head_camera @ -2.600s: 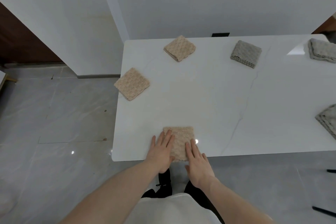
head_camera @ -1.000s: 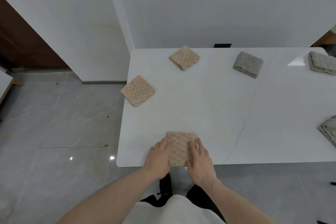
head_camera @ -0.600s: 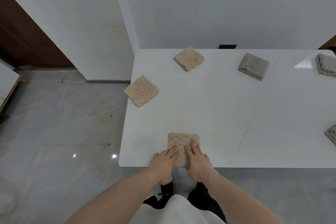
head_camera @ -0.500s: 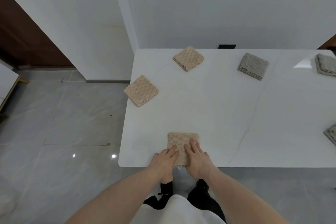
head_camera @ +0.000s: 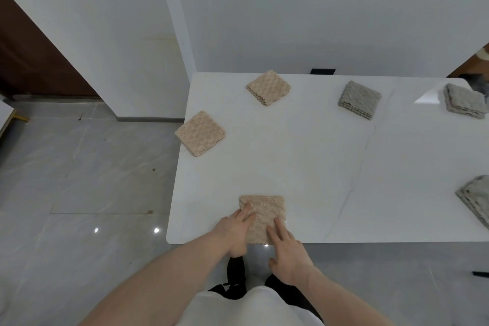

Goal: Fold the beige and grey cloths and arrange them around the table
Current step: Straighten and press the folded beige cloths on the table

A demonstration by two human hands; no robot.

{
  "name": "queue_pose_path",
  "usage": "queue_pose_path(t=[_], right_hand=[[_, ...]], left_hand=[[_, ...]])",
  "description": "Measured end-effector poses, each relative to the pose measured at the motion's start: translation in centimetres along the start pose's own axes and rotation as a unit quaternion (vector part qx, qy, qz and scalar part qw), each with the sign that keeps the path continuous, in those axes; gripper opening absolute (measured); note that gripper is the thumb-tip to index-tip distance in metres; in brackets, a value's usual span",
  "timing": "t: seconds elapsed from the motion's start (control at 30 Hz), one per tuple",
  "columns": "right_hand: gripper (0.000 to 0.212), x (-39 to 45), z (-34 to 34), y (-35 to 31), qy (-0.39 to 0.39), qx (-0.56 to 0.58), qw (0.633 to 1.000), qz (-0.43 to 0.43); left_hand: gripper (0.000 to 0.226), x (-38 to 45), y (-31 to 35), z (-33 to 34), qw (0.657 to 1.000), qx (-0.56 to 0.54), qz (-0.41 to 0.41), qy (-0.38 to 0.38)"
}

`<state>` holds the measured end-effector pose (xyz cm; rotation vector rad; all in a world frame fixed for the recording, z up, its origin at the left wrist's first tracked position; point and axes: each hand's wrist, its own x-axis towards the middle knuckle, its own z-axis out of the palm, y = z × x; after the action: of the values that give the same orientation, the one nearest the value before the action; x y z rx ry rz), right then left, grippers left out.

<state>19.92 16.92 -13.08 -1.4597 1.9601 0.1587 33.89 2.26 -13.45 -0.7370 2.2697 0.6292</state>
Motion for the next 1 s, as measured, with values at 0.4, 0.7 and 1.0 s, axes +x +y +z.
queue_pose_path(t=[0.4,0.7,1.0], right_hand=[[0.081,2.2,-1.9,0.5,-0.115,0.041,0.992,0.016],[0.065,3.1,-5.0,-1.6,0.036,0.109,0.993,-0.005],[0.078,4.9,-7.7,-5.5,-0.034,0.049,0.998,0.008]], left_hand=[[0.091,0.1,1.6,-2.3,0.999,-0.012,-0.035,-0.013],[0.071,-6.7,-2.7,-2.0,0.964,-0.215,-0.084,0.13],[0.065,-10.9,-8.0,-1.7,0.919,-0.287,-0.157,0.219]])
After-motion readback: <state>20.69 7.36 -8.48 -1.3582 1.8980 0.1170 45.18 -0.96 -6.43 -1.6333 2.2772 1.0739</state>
